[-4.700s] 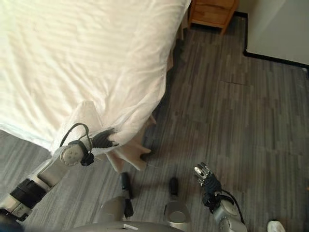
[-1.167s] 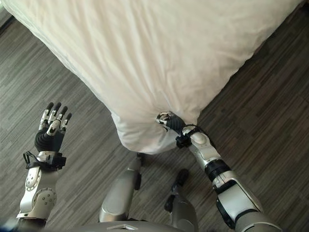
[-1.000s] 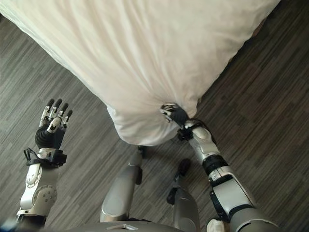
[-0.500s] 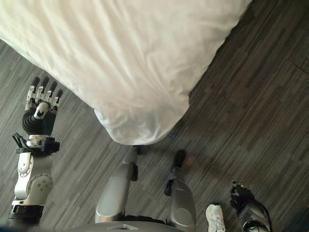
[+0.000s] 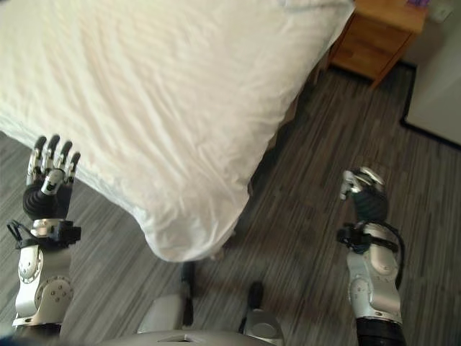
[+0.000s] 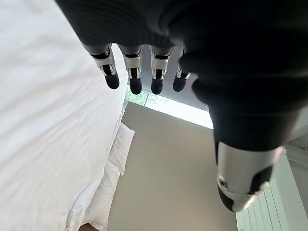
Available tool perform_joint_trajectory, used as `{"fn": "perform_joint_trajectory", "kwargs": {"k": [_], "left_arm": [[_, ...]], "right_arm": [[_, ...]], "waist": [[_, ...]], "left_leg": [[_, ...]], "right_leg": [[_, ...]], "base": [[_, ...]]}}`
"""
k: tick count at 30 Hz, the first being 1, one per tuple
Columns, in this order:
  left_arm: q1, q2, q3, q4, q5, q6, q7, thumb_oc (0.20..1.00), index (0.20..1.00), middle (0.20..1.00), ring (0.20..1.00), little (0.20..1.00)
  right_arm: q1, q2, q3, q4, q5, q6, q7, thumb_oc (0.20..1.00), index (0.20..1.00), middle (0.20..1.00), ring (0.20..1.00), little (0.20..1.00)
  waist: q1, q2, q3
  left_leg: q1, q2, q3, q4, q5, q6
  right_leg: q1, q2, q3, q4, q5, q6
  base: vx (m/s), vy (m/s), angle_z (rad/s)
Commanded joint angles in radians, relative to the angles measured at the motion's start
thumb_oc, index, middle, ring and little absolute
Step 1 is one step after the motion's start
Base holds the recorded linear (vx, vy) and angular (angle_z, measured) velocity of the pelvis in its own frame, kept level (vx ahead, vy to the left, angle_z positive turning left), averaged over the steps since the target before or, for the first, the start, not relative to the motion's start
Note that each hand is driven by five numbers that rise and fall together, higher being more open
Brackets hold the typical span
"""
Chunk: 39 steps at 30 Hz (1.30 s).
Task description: Making the bed.
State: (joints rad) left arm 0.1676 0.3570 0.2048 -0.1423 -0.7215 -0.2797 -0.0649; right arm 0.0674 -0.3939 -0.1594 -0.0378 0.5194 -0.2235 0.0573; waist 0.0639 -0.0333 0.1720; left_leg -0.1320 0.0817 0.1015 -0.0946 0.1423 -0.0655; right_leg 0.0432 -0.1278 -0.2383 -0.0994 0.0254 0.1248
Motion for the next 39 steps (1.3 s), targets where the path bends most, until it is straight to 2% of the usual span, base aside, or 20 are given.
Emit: {"fn": "perform_joint_trajectory", "kwargs": {"k": [1, 3, 4, 7, 8, 9, 10, 11, 12, 14, 17, 18, 25, 30, 34, 35, 39], "left_arm": [[-0.02, 0.022, 0.013, 0.042, 0.058, -0.024, -0.011, 1.0, 1.0, 1.0, 1.0, 1.0], [-0.018, 0.016, 0.008, 0.043, 0.059, -0.023, -0.011, 1.0, 1.0, 1.0, 1.0, 1.0], [-0.021, 0.005, -0.004, 0.053, 0.062, -0.021, -0.009, 1.0, 1.0, 1.0, 1.0, 1.0], [-0.017, -0.003, -0.019, 0.051, 0.059, -0.024, -0.009, 1.0, 1.0, 1.0, 1.0, 1.0], [-0.02, 0.002, -0.028, 0.047, 0.055, -0.024, -0.007, 1.0, 1.0, 1.0, 1.0, 1.0], [-0.018, 0.004, -0.022, 0.043, 0.054, -0.024, -0.012, 1.0, 1.0, 1.0, 1.0, 1.0], [-0.019, 0.004, -0.02, 0.042, 0.054, -0.023, -0.012, 1.0, 1.0, 1.0, 1.0, 1.0], [-0.012, 0.013, -0.024, 0.038, 0.049, -0.02, -0.03, 1.0, 1.0, 1.0, 1.0, 1.0], [-0.012, 0.013, -0.022, 0.038, 0.049, -0.02, -0.031, 1.0, 1.0, 1.0, 1.0, 1.0], [0.004, 0.02, -0.019, 0.035, 0.049, -0.022, -0.043, 1.0, 1.0, 1.0, 1.0, 1.0], [0.009, 0.022, -0.012, 0.019, 0.038, -0.028, -0.035, 1.0, 1.0, 1.0, 1.0, 1.0], [0.006, 0.028, -0.016, 0.0, 0.032, -0.038, -0.021, 1.0, 1.0, 1.0, 1.0, 1.0], [-0.022, 0.052, -0.057, -0.02, 0.033, -0.055, 0.003, 1.0, 1.0, 1.0, 1.0, 1.0], [-0.094, 0.064, -0.109, -0.036, 0.01, -0.077, 0.027, 1.0, 1.0, 1.0, 1.0, 1.0], [-0.141, 0.072, -0.153, -0.059, 0.002, -0.088, 0.046, 1.0, 1.0, 1.0, 1.0, 1.0], [-0.164, 0.075, -0.164, -0.069, -0.001, -0.097, 0.059, 1.0, 1.0, 1.0, 1.0, 1.0], [-0.185, 0.07, -0.173, -0.081, 0.001, -0.101, 0.07, 1.0, 1.0, 1.0, 1.0, 1.0]], "right_arm": [[-0.011, 0.003, 0.085, 0.002, -0.029, 0.016, 0.088, 0.2, 0.2, 0.2, 0.2, 0.2], [-0.005, 0.01, 0.124, 0.007, -0.023, 0.027, 0.111, 0.2, 0.2, 0.2, 0.2, 0.2], [0.009, 0.02, 0.207, 0.038, -0.033, 0.053, 0.157, 0.2, 0.2, 0.2, 0.2, 0.2], [-0.001, 0.043, 0.312, 0.157, -0.014, 0.081, 0.198, 0.2, 0.2, 0.2, 0.2, 0.2], [-0.057, 0.05, 0.434, 0.33, -0.052, 0.111, 0.223, 0.2, 0.2, 0.2, 0.2, 0.2], [-0.104, 0.06, 0.519, 0.41, -0.086, 0.129, 0.266, 0.2, 0.2, 0.2, 0.2, 0.2], [-0.108, 0.061, 0.52, 0.413, -0.086, 0.127, 0.266, 0.2, 0.2, 0.2, 0.2, 0.2], [-0.207, 0.047, 0.679, 0.469, -0.23, 0.143, 0.314, 0.2, 0.2, 0.2, 0.2, 0.2], [-0.21, 0.049, 0.681, 0.473, -0.23, 0.142, 0.314, 0.2, 0.2, 0.2, 0.2, 0.2], [-0.289, 0.073, 0.807, 0.477, -0.306, 0.15, 0.363, 0.2, 0.2, 0.2, 0.2, 0.2], [-0.33, 0.125, 0.822, 0.548, -0.309, 0.152, 0.321, 0.2, 0.2, 0.2, 0.2, 0.2], [-0.408, 0.17, 0.851, 0.536, -0.312, 0.147, 0.297, 0.2, 0.2, 0.2, 0.2, 0.2], [-0.567, 0.225, 0.887, 0.609, -0.372, 0.131, 0.224, 0.2, 0.2, 0.2, 0.2, 0.2], [-0.653, 0.231, 0.833, 0.724, -0.339, 0.123, 0.131, 0.2, 0.2, 0.2, 0.2, 0.2], [-0.751, 0.189, 0.746, 0.853, -0.295, 0.116, 0.047, 0.2, 0.2, 0.2, 0.2, 0.2], [-0.822, 0.148, 0.695, 0.953, -0.272, 0.114, 0.0, 0.2, 0.2, 0.2, 0.2, 0.2], [-0.902, 0.078, 0.63, 1.091, -0.255, 0.113, -0.045, 0.2, 0.2, 0.2, 0.2, 0.2]], "waist": [[0.026, 0.014, -0.076], [0.029, 0.013, -0.083], [0.04, 0.011, -0.098], [0.054, 0.011, -0.103], [0.079, 0.012, -0.101], [0.099, 0.013, -0.096], [0.098, 0.012, -0.097], [0.144, 0.013, -0.091], [0.143, 0.013, -0.091], [0.177, 0.016, -0.075], [0.197, 0.024, -0.059], [0.225, 0.038, -0.021], [0.276, 0.064, 0.046], [0.302, 0.092, 0.106], [0.321, 0.114, 0.155], [0.326, 0.122, 0.179], [0.332, 0.125, 0.215]], "left_leg": [[0.092, -0.044, 0.013, 0.007, -0.064, 0.036], [0.101, -0.045, 0.011, 0.007, -0.065, 0.036], [0.114, -0.047, 0.005, 0.007, -0.066, 0.036], [0.123, -0.048, -0.004, 0.007, -0.067, 0.036], [0.126, -0.05, -0.008, 0.007, -0.067, 0.034], [0.125, -0.05, -0.007, 0.007, -0.07, 0.033], [0.121, -0.05, -0.007, 0.007, -0.067, 0.033], [0.108, -0.048, -0.003, 0.007, -0.063, 0.031], [0.108, -0.048, -0.002, 0.007, -0.063, 0.03], [0.096, -0.046, -0.004, 0.007, -0.059, 0.029], [0.079, -0.047, -0.008, 0.007, -0.054, 0.029], [0.036, -0.046, -0.016, 0.007, -0.039, 0.024], [-0.045, -0.053, -0.047, 0.007, -0.015, 0.016], [-0.141, -0.064, -0.093, 0.007, 0.018, 0.006], [-0.226, -0.064, -0.135, 0.007, 0.041, -0.009], [-0.277, -0.063, -0.145, 0.007, 0.05, -0.016], [-0.336, -0.06, -0.143, 0.007, 0.058, -0.021]], "right_leg": [[-0.01, -0.029, 0.035, 0.019, 0.03, 0.008], [-0.002, -0.029, 0.033, 0.02, 0.028, 0.008], [0.016, -0.028, 0.028, 0.022, 0.022, 0.006], [0.032, -0.03, 0.017, 0.022, 0.02, 0.006], [0.037, -0.034, 0.008, 0.02, 0.023, 0.009], [0.035, -0.037, 0.004, 0.018, 0.025, 0.012], [0.031, -0.037, 0.005, 0.017, 0.028, 0.011], [0.016, -0.036, -0.001, 0.012, 0.037, 0.016], [0.015, -0.036, 0.0, 0.012, 0.037, 0.016], [0.003, -0.037, -0.01, 0.012, 0.039, 0.019], [-0.009, -0.039, -0.02, 0.012, 0.044, 0.021], [-0.039, -0.04, -0.037, 0.012, 0.054, 0.023], [-0.091, -0.043, -0.069, 0.012, 0.066, 0.024], [-0.156, -0.047, -0.094, 0.012, 0.08, 0.023], [-0.214, -0.048, -0.119, 0.012, 0.088, 0.023], [-0.259, -0.047, -0.122, 0.012, 0.097, 0.024], [-0.317, -0.044, -0.109, 0.012, 0.111, 0.027]], "base": [[0.05, -0.01, 0.04], [0.04, -0.01, 0.01], [0.04, -0.013, 0.03], [0.02, -0.007, 0.08], [-0.02, -0.008, 0.06], [-0.03, -0.006, 0.05], [-0.06, -0.022, 0.08], [-0.04, -0.017, 0.11], [-0.04, -0.023, 0.04], [-0.04, -0.012, 0.1], [-0.08, 0.003, 0.06], [-0.12, 0.008, 0.13], [-0.09, 0.012, 0.17], [-0.08, -0.013, 0.19], [-0.07, -0.034, 0.37], [-0.1, 0.0, 0.24], [-0.07, 0.035, 0.16]]}}
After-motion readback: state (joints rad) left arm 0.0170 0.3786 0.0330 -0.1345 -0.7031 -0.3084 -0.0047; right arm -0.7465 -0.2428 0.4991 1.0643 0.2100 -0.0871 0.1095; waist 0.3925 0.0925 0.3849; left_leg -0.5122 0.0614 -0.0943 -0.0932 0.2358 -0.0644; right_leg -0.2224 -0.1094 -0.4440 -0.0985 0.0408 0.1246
